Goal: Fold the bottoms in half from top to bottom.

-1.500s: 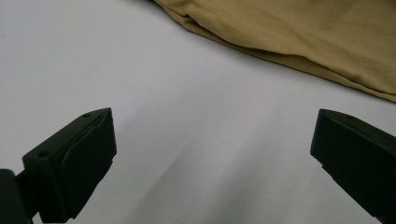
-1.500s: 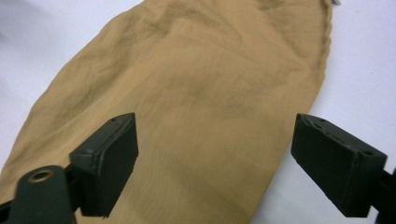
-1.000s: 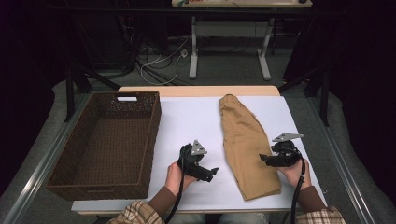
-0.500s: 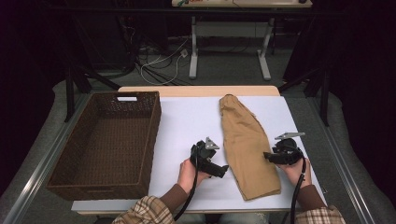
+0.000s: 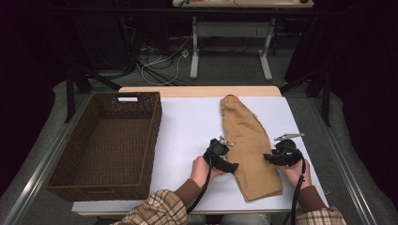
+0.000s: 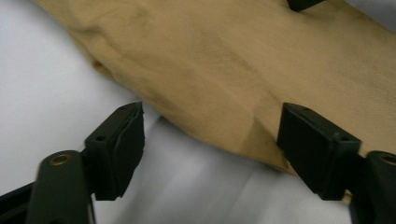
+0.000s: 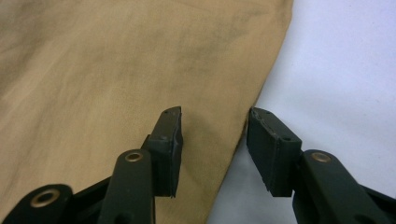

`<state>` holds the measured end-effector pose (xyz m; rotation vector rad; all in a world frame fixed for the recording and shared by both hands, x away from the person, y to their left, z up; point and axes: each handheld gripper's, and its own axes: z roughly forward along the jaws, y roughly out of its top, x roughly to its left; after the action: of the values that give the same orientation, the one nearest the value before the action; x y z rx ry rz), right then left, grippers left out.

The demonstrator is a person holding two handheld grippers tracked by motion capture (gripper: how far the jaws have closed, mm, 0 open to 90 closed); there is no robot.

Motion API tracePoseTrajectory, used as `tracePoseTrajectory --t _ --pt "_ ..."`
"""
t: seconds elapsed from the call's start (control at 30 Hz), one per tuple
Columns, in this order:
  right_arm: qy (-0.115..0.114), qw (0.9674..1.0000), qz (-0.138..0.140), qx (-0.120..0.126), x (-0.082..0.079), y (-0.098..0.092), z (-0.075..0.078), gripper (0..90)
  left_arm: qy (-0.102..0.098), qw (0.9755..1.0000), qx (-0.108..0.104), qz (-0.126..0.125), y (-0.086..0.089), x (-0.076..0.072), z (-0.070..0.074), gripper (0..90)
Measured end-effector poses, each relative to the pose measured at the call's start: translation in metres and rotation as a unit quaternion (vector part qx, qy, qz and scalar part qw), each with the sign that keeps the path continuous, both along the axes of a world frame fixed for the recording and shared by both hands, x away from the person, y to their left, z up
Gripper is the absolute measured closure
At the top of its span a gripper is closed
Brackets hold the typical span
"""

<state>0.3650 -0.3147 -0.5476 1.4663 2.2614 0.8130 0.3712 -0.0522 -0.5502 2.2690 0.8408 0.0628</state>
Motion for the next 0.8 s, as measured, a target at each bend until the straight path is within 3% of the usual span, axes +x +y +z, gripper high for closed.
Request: tracePoseTrajectory --t 0.3,0.8 --pt "-0.003 1.0 -0.004 -0.002 0.0 0.004 -0.001 59.9 -0.027 0.9995 0.013 0.002 -0.013 -0.003 -0.003 39.2" --pt "-0.005 1.0 0.006 0.001 -0.002 0.009 -0.001 76.6 -0.045 0.999 0.001 -0.004 -0.015 -0.004 -0.006 67.9"
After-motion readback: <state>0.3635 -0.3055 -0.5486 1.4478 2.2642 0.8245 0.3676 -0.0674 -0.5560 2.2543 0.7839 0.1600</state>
